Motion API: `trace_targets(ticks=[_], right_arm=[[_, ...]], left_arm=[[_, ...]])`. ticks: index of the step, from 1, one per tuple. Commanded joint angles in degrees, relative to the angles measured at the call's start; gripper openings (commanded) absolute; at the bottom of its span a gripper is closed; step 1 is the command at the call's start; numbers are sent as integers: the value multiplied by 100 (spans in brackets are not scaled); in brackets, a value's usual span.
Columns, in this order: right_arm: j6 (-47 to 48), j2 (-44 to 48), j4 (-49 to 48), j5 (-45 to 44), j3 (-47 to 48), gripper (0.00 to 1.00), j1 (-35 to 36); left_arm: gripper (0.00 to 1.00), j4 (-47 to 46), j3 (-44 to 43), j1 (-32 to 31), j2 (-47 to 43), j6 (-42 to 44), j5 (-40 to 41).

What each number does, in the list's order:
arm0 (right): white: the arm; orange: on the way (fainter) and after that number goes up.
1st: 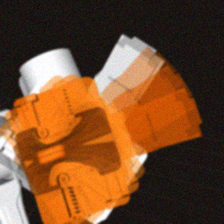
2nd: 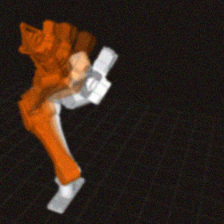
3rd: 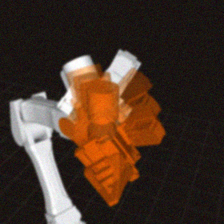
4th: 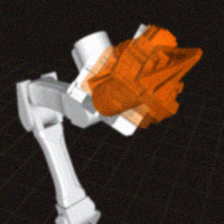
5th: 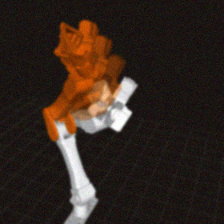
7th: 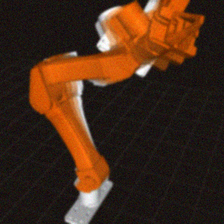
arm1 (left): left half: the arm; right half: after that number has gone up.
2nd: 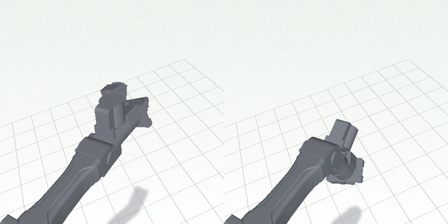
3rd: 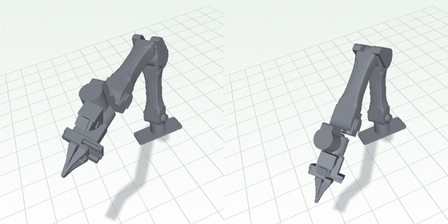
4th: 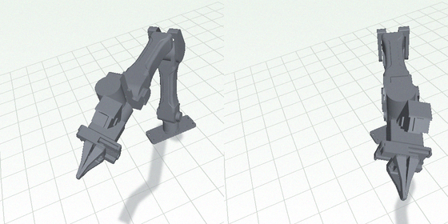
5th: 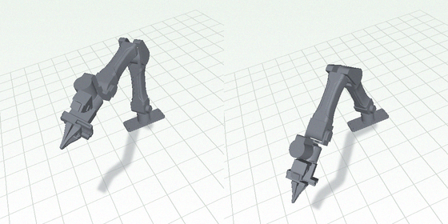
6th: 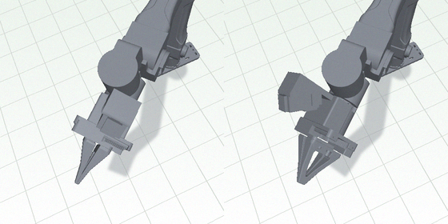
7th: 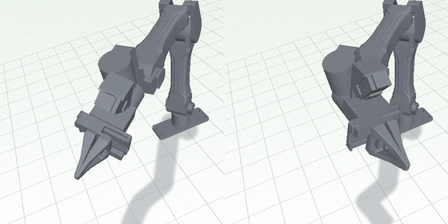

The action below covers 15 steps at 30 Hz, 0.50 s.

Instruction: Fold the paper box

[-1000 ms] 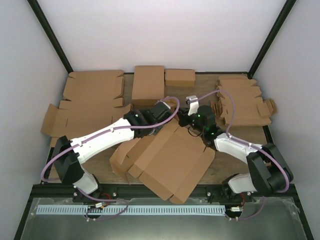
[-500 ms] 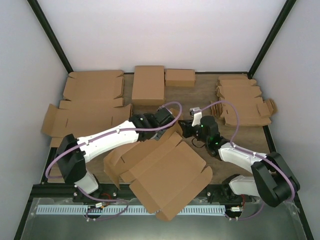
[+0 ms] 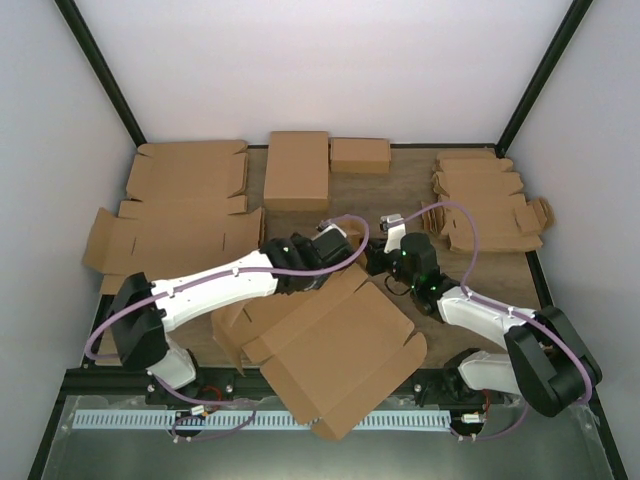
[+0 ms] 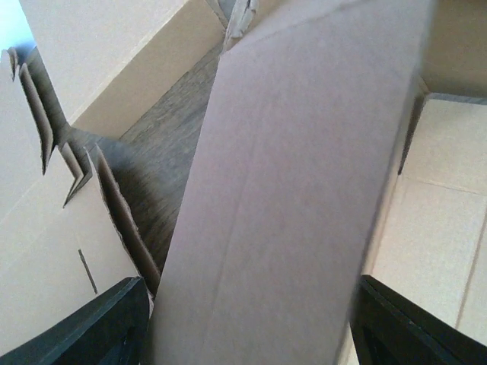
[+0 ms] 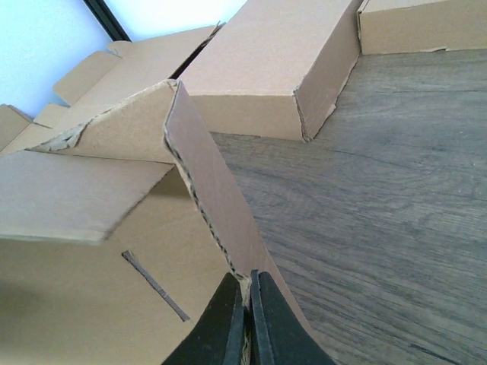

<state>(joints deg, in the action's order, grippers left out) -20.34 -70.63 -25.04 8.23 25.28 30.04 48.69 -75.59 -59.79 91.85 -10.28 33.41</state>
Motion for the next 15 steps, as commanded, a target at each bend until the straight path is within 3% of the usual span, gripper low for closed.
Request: trace_targets(ticks=[1,6,12,15], right_arm=[[159,0,-323,-213,163,1,19],[213,-103,-309,-155,226,1,19],[202,-196,-347,-113,236,1,19],[201,-255,-300,-134,285,1,21]], left_arm=[[74,242,110,-176,-363,-62,263],[72,546,121,-243,-562,-219,415],[55,871,107,-314,-677,-281,578],[55,1136,3,-432,-624,-407,857]])
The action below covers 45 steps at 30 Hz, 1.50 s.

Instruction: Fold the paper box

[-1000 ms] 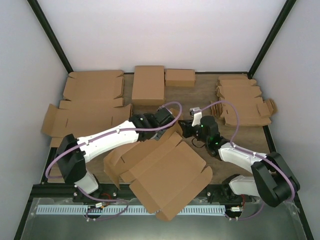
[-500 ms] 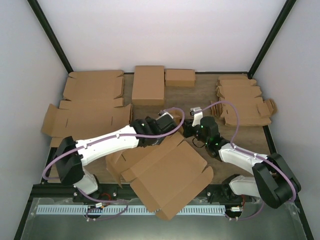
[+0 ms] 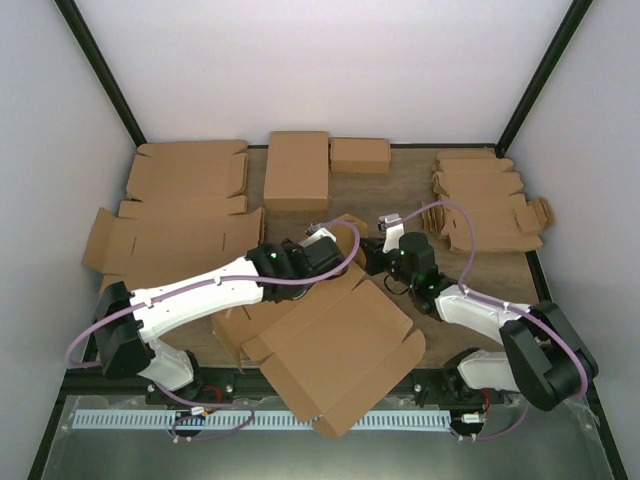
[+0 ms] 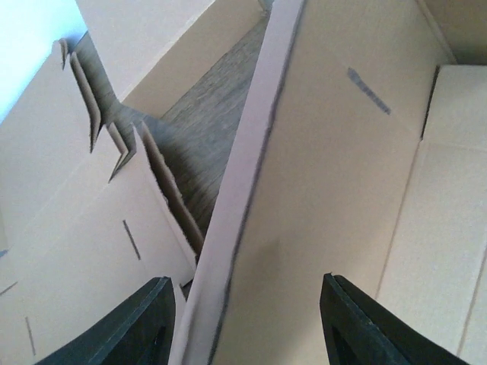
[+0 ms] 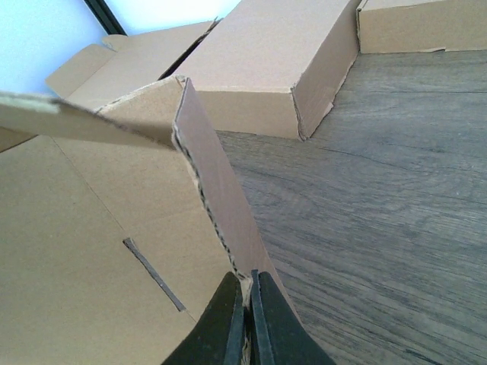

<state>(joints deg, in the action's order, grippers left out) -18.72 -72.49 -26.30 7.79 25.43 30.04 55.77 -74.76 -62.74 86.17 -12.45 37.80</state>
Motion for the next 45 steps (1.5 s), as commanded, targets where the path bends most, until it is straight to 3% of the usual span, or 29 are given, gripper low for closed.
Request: trace_targets(ticks=[1,3,8,14,22,29,38,45], right_arm=[[46,-79,-159,-100,288,1,19],[47,-97,-151,-111,304,1,19],[48,-104,-142,-115,352,1,19],[53,-143,-113,-141,502,1,19],[85,-570,-45,54,1416,1,20],[136,-497,173,113,1600,1,19],[-711,-185,549,422,1534,1,28],[-1289,-224,857,334,1637,1,61]], left_arm=[[54,528,-127,-186,-27,-234,504],[50,650,-184,-283,7,-265,587],[25,749,-119,-365,54,-329,698],[4,996,-232,-676,342,-398,1328],[4,645,-252,-629,741,182,2704],[4,-126,-252,-224,816,1087,3131],[4,117,-365,-298,1374,629,3187],[4,158,-465,-333,1330,378,3032]])
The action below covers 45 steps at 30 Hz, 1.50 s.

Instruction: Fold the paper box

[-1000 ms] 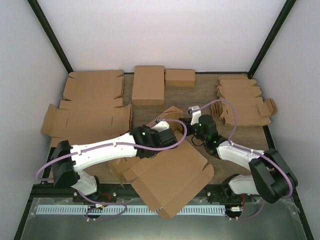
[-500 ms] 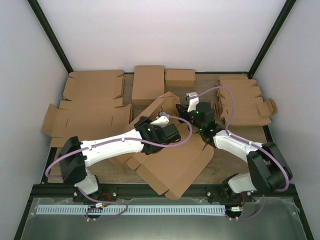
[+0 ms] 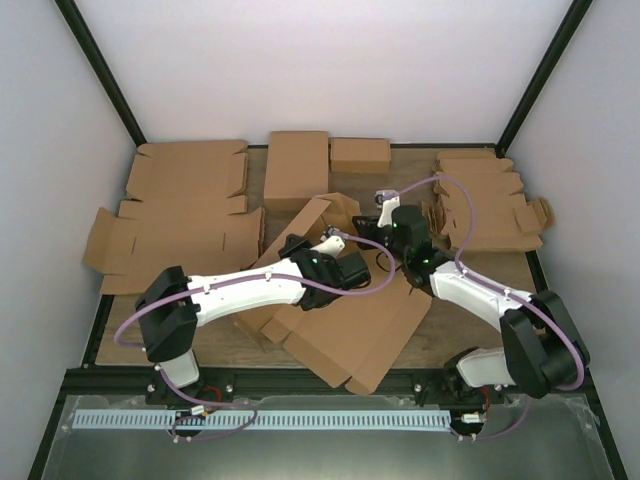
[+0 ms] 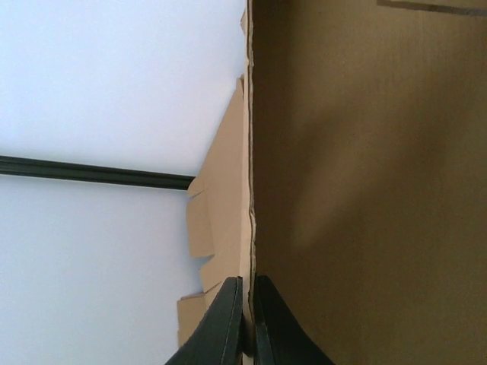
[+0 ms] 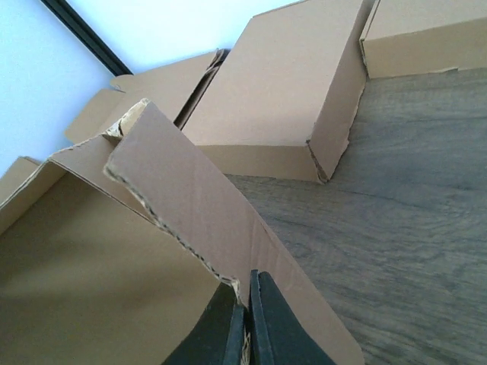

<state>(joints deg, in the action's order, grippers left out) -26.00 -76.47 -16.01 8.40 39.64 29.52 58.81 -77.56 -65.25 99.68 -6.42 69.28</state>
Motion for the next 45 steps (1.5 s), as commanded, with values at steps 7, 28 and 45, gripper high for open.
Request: trace_targets(ticks=[7,28,45], right_arm=[[-793,376,-779,-261,-662,1,441],[-312,714,-2520,-835,-2611,5,687],[-15,2863,-639,63,-2873,61,13]], left_arm=[[4,-34,-163,-282,248,-442,25],[7,1092,-271,-1455,1326,-1935,517],[7,2030,-294,-1569,1626,-3220,650]])
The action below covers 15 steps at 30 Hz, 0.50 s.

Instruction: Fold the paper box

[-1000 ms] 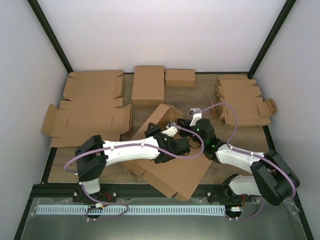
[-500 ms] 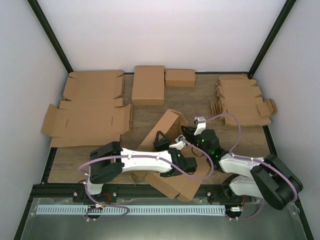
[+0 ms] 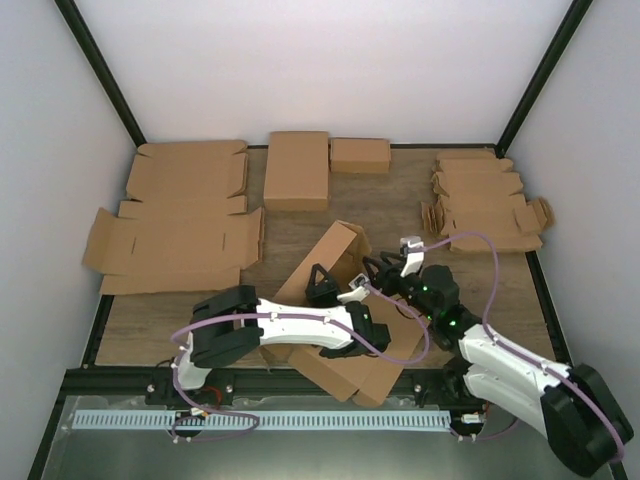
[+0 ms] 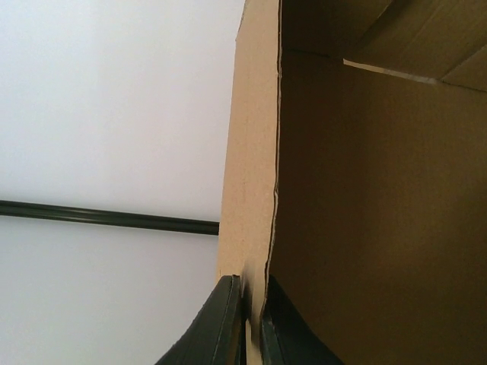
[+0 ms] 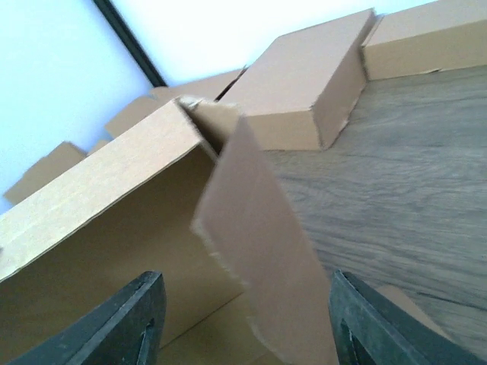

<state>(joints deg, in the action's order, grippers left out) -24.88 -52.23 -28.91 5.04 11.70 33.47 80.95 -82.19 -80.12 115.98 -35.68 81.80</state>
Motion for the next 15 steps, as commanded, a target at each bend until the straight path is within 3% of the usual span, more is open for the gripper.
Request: trace_targets(ticks=[1,8,11,15], right_arm=[[-151,537,765,577,-74,62,-574],[-136,9,927,1983,392,63,-2250],[170,-784,862,2368,841,61,-2354],[693,-1745,219,3549,1121,49,-2271]], left_arm=[[7,-185,197,-90,-1,-308,-608],[7,-257,257,-112,-44,-316,-638],[7,-308,256,-118,-64,-317,-671],[7,-388,265,-125,-86,-298,-693]])
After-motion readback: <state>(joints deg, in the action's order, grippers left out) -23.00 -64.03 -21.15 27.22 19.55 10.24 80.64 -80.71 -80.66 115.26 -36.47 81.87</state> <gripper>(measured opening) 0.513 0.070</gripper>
